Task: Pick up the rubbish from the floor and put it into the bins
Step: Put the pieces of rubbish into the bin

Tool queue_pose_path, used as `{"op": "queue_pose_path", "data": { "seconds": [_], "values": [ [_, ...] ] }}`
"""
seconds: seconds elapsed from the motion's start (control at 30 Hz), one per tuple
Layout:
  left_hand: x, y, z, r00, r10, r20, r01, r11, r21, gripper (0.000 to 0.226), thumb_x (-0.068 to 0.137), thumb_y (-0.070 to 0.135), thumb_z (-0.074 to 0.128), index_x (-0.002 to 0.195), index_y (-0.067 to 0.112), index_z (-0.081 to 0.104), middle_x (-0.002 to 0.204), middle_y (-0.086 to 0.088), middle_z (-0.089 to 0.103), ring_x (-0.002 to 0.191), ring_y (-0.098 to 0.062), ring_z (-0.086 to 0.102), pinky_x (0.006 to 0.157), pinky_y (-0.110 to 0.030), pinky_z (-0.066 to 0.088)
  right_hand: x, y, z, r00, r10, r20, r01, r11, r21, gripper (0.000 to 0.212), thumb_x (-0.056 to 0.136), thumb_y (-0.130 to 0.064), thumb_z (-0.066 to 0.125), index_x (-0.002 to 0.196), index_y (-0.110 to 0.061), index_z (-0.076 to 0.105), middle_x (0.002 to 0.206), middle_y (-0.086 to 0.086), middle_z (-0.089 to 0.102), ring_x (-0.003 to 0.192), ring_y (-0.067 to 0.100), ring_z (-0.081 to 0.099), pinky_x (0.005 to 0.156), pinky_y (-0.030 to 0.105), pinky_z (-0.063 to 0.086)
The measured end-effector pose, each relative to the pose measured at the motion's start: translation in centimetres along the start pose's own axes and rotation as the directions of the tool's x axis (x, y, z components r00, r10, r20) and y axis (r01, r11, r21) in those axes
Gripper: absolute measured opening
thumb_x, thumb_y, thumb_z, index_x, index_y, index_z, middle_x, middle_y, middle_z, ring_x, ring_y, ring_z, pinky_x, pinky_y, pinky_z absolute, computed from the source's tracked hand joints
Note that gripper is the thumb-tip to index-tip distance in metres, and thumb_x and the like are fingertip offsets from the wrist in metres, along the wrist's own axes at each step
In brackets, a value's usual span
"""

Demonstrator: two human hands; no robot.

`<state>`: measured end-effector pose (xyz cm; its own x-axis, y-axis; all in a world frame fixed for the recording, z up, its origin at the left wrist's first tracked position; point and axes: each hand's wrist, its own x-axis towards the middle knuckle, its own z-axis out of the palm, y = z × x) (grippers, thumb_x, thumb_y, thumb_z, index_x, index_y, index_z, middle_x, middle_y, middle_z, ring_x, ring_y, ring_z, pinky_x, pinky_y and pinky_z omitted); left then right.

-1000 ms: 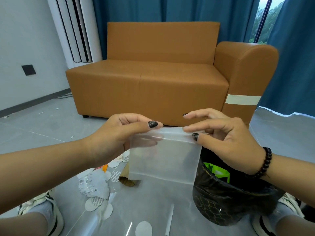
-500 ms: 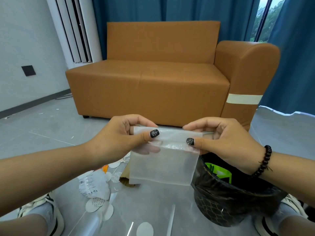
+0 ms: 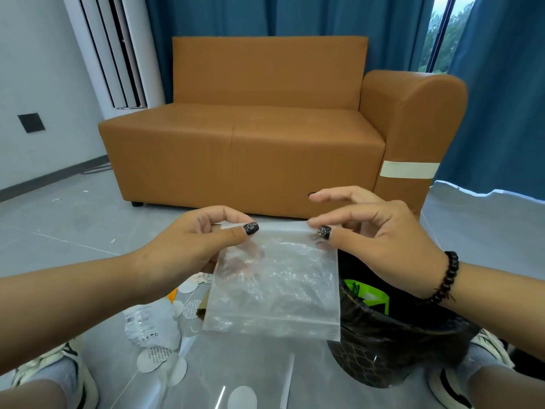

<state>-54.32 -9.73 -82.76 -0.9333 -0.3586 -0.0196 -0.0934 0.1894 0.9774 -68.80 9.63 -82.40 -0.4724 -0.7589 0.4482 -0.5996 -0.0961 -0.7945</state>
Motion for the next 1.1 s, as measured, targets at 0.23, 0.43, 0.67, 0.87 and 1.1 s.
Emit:
{"op": "queue_pose_path", "data": {
  "seconds": [0.23, 0.43, 0.67, 0.87, 1.1],
  "values": [
    [0.1, -0.3, -0.3, 1.000, 0.000, 0.023, 0.001, 0.999, -0.048, 0.032, 0.077, 0.020, 0.063, 0.107, 0.009, 0.062, 0.094, -0.015, 0.074, 0.073, -0.026, 0.069, 0.059, -0.027, 0.055, 0.4, 1.5, 0.1, 0.993, 0.099, -0.057, -0.093, 0.991, 0.094, 0.032, 0.072, -0.004, 0.076, 0.100, -0.018, 0.072, 0.116, -0.005, 0.067, 0.088, 0.033, 0.069, 0.084, 0.033, 0.057],
    [0.1, -0.3, 0.0, 1.000, -0.009, 0.012, 0.010, 0.995, -0.097, 0.024, 0.080, 0.019, 0.061, 0.103, 0.014, 0.065, 0.071, -0.017, 0.068, 0.050, -0.019, 0.061, 0.044, -0.020, 0.049, 0.1, 1.7, 0.1, 0.984, 0.176, -0.034, -0.170, 0.977, 0.132, 0.009, 0.076, -0.008, 0.072, 0.085, -0.011, 0.075, 0.086, 0.008, 0.074, 0.073, 0.028, 0.071, 0.062, 0.040, 0.060],
    [0.0, 0.1, -0.2, 0.997, -0.017, 0.075, 0.031, 0.979, -0.199, 0.027, 0.078, 0.017, 0.069, 0.104, 0.012, 0.068, 0.094, -0.022, 0.073, 0.071, -0.027, 0.070, 0.058, -0.032, 0.057, 0.1, 1.8, 0.1, 0.995, -0.058, -0.085, 0.065, 0.995, 0.079, 0.021, 0.073, 0.010, 0.072, 0.080, -0.010, 0.075, 0.096, 0.003, 0.070, 0.076, 0.035, 0.064, 0.061, 0.027, 0.057],
    [0.0, 0.2, -0.1, 0.999, -0.004, 0.050, 0.015, 0.975, -0.222, 0.026, 0.076, 0.019, 0.065, 0.100, 0.009, 0.067, 0.088, -0.018, 0.074, 0.064, -0.024, 0.072, 0.055, -0.026, 0.056, -0.3, 2.3, 0.2, 0.998, -0.039, -0.051, 0.041, 0.998, 0.037, 0.020, 0.074, 0.000, 0.070, 0.079, -0.018, 0.078, 0.106, -0.002, 0.066, 0.091, 0.028, 0.065, 0.072, 0.051, 0.056],
    [0.2, -0.2, -0.4, 0.999, 0.013, 0.041, -0.007, 0.992, -0.129, 0.036, 0.074, 0.017, 0.066, 0.110, 0.021, 0.068, 0.084, -0.028, 0.066, 0.074, -0.029, 0.074, 0.053, -0.028, 0.055, -0.6, 2.6, 0.0, 0.997, 0.003, 0.079, -0.014, 0.990, 0.142, 0.030, 0.071, -0.025, 0.076, 0.099, -0.015, 0.073, 0.111, 0.001, 0.066, 0.088, 0.054, 0.057, 0.078, 0.062, 0.052]
  ]
}}
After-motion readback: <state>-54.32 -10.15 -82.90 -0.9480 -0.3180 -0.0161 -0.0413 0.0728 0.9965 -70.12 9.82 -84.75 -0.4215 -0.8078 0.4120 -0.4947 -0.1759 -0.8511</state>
